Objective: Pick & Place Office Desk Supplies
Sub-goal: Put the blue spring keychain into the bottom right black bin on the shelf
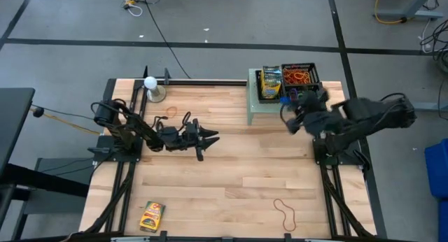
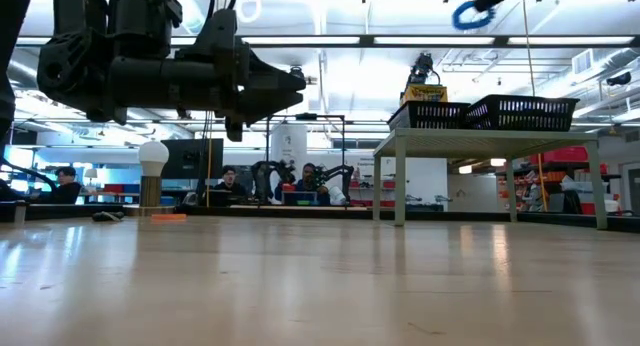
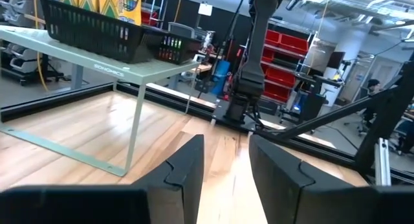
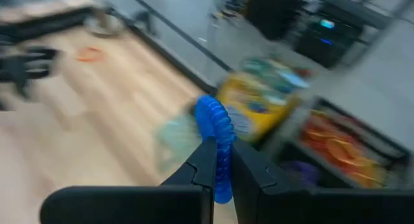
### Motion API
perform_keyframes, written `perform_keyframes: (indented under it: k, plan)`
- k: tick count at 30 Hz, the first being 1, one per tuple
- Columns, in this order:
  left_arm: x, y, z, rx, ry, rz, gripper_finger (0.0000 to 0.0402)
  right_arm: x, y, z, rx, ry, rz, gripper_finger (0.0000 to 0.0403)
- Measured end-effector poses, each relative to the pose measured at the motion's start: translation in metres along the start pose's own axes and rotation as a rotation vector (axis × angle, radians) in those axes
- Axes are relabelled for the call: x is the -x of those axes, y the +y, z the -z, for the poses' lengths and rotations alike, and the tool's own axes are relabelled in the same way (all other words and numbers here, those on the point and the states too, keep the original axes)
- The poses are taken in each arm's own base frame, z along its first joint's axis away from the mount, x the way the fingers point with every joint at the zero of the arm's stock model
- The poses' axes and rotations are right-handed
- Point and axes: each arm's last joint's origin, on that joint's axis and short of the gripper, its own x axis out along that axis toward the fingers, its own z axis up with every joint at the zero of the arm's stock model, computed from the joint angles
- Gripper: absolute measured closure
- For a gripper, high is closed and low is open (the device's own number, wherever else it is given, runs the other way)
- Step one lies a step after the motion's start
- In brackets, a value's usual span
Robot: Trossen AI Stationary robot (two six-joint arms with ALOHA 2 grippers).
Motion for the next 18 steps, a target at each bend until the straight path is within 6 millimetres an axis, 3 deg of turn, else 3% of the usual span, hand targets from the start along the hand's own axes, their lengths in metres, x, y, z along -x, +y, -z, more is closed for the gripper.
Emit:
perform_keyframes:
  k: [3, 7, 13, 18]
  plan:
    - [0.000, 0.000, 0.000, 0.001, 0.000, 0.002, 0.0273, 0.002, -0.023, -0.004, 0.003, 0.066, 0.111, 0.0373]
    - [0.000, 0.000, 0.000, 0.001, 0.000, 0.001, 0.0273, -0.011, -0.044, 0.004, 0.004, 0.212, 0.271, 0.0373]
    - [0.000, 0.000, 0.000, 0.006, 0.000, 0.001, 0.0273, -0.043, -0.061, 0.020, 0.019, 0.373, 0.430, 0.0373]
    - [0.000, 0.000, 0.000, 0.006, -0.001, 0.001, 0.0273, -0.067, -0.071, 0.031, 0.024, 0.471, 0.454, 0.0373]
